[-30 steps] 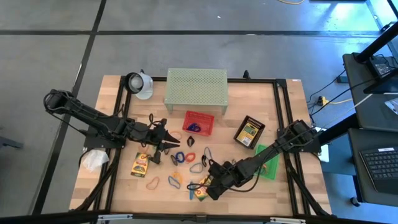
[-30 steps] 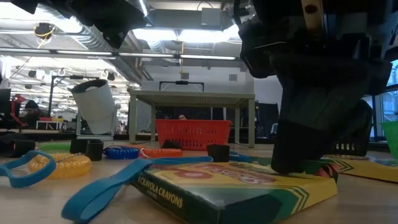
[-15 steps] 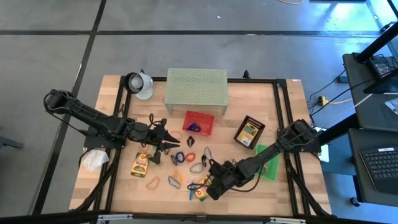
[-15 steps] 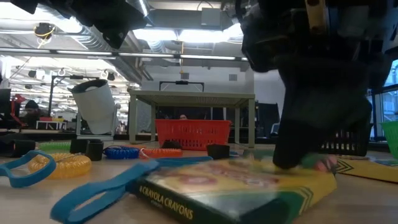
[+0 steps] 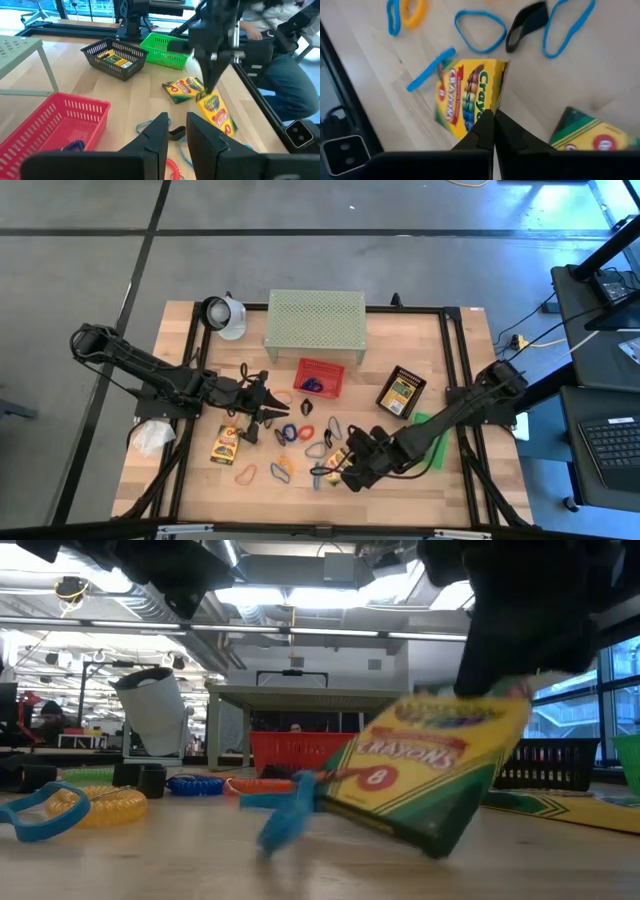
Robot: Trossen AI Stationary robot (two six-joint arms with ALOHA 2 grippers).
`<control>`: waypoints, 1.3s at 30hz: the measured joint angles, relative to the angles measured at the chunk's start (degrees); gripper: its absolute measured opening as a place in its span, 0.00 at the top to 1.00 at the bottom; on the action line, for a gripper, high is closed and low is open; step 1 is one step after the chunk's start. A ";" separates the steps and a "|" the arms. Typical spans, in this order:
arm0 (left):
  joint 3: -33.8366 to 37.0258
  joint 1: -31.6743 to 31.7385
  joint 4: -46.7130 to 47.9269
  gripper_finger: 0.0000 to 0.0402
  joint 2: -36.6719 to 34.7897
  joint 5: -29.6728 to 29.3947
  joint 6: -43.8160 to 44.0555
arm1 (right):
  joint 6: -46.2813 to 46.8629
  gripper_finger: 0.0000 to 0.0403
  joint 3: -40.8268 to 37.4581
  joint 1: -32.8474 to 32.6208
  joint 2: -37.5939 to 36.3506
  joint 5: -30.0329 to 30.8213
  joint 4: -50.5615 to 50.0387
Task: Pick & Place Office Desk Supplies
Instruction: Put the crayon box into the black bin
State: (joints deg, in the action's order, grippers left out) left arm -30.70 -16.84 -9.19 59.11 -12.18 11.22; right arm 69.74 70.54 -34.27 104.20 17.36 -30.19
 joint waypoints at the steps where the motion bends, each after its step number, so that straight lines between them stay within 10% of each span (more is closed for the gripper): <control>1: 0.00 0.00 0.10 0.85 0.00 -0.12 -0.01 | 0.15 1.00 0.00 -0.08 -0.65 0.61 -0.57; 39: 0.00 0.02 0.43 0.85 0.02 -0.16 0.00 | 11.39 1.00 0.07 1.47 -23.26 13.68 -42.71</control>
State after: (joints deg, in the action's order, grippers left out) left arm -30.70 -16.82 -8.75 59.13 -12.34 11.21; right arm 81.13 70.61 -32.80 80.94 31.05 -72.89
